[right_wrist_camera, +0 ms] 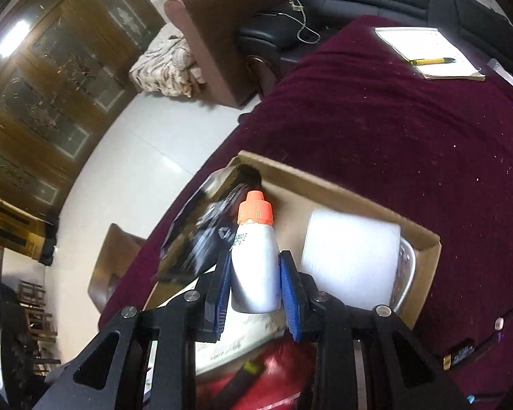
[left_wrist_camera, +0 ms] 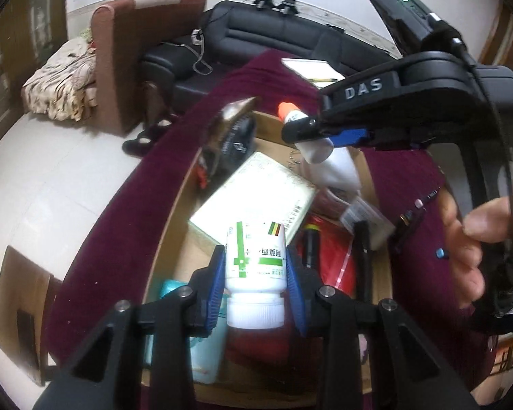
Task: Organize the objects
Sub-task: 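Carry the pill bottle and glue bottle into the cardboard box and release both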
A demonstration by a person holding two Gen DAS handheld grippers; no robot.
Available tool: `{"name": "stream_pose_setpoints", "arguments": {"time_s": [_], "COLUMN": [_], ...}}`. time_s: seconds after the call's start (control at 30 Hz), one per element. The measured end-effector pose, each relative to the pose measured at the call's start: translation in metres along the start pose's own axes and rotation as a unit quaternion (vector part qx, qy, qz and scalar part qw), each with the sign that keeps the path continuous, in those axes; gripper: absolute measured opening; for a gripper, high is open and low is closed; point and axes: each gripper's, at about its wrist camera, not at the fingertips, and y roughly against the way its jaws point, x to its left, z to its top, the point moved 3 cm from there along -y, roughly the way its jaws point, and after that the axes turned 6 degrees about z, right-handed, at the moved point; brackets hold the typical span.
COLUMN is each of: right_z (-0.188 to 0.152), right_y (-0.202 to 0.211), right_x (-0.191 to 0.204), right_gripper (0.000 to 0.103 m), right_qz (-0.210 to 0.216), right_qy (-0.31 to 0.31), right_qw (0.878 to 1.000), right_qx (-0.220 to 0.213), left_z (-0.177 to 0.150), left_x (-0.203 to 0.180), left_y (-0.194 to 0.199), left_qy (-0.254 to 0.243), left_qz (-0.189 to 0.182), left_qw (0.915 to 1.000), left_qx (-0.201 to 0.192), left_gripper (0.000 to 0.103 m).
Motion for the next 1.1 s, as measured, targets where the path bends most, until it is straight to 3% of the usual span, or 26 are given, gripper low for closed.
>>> {"name": "stream_pose_setpoints", "arguments": {"time_s": [0.2,0.73,0.87,1.1], "right_z": [0.012,0.013,0.013,0.006], "right_y": [-0.021,-0.038,-0.032,-0.013], "right_x": [-0.006,-0.005,-0.004,0.001], "right_gripper": [0.031,0.031,0.042,0.046], "right_qz": [-0.019,-0.047,-0.043,-0.037], "right_qy": [0.002,0.04,0.037,0.038], "right_qw": [1.0,0.998,0.998,0.999], "right_qx": [0.011,0.015,0.014,-0.004], "left_z": [-0.003,-0.002,-0.003,-0.005], "left_x": [0.014,0.018,0.02,0.02], "left_y": [-0.007,-0.014,-0.012,-0.006], "left_qy": [0.025,0.051,0.057,0.06], "left_qz": [0.027,0.038,0.031,0.018], "left_qw": [0.9993,0.9979,0.9979,0.998], "left_qx": [0.007,0.004,0.009,0.007], "left_gripper": [0.033,0.033,0.034,0.038]}}
